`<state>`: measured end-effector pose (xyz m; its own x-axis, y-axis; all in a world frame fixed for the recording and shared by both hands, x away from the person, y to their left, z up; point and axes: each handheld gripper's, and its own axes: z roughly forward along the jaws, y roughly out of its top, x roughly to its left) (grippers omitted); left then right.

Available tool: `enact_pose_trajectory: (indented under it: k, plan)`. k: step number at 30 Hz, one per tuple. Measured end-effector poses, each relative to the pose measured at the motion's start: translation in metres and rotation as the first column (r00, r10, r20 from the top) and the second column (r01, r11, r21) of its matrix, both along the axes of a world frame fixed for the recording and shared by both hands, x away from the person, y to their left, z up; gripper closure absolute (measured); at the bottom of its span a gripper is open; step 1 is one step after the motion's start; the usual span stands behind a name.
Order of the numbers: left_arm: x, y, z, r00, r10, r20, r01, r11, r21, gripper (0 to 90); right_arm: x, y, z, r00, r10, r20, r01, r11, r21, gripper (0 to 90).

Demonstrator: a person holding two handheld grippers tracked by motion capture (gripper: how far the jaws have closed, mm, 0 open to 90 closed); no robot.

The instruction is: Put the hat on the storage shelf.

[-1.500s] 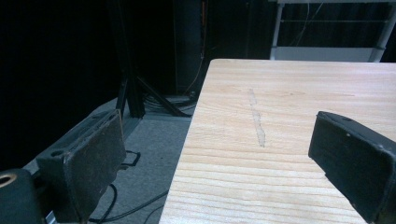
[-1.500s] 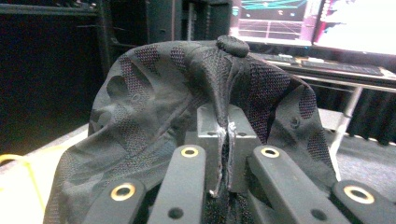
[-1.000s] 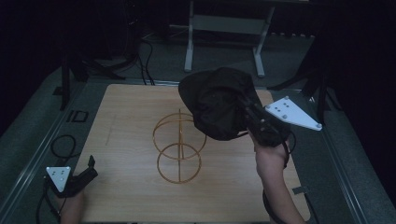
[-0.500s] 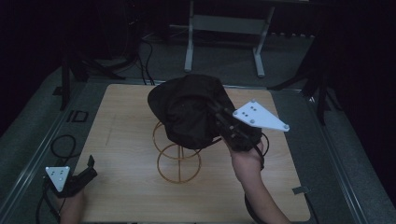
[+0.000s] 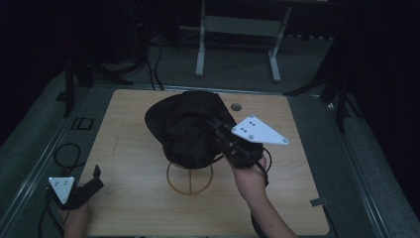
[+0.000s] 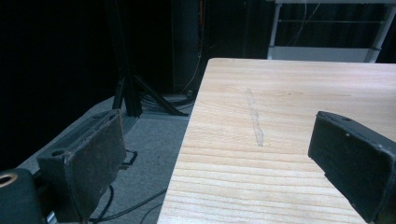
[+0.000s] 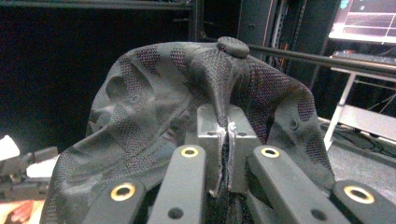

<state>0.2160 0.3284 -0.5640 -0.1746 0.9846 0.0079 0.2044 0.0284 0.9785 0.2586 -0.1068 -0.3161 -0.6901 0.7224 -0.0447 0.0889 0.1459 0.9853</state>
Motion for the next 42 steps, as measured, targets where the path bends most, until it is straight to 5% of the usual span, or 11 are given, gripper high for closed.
enact_pose_trajectory:
  k: [23,33,42]
  plan:
    - [0.0,0.0,0.0,1.0,-0.006,-0.001,0.006,1.0,-0.005,4.5,0.011,0.013,-0.041,0.9953,0.037,-0.089,-0.041,0.998,-0.043,85.2]
    - [0.0,0.0,0.0,1.0,-0.009,0.002,0.009,1.0,-0.004,4.4,0.016,0.019,-0.054,0.9873,0.073,-0.141,-0.082,0.995,-0.064,69.3]
    - [0.0,0.0,0.0,0.9999,-0.014,0.0,0.014,0.9999,-0.001,4.5,0.02,0.013,-0.064,0.9826,0.047,-0.179,-0.057,0.997,-0.05,59.4]
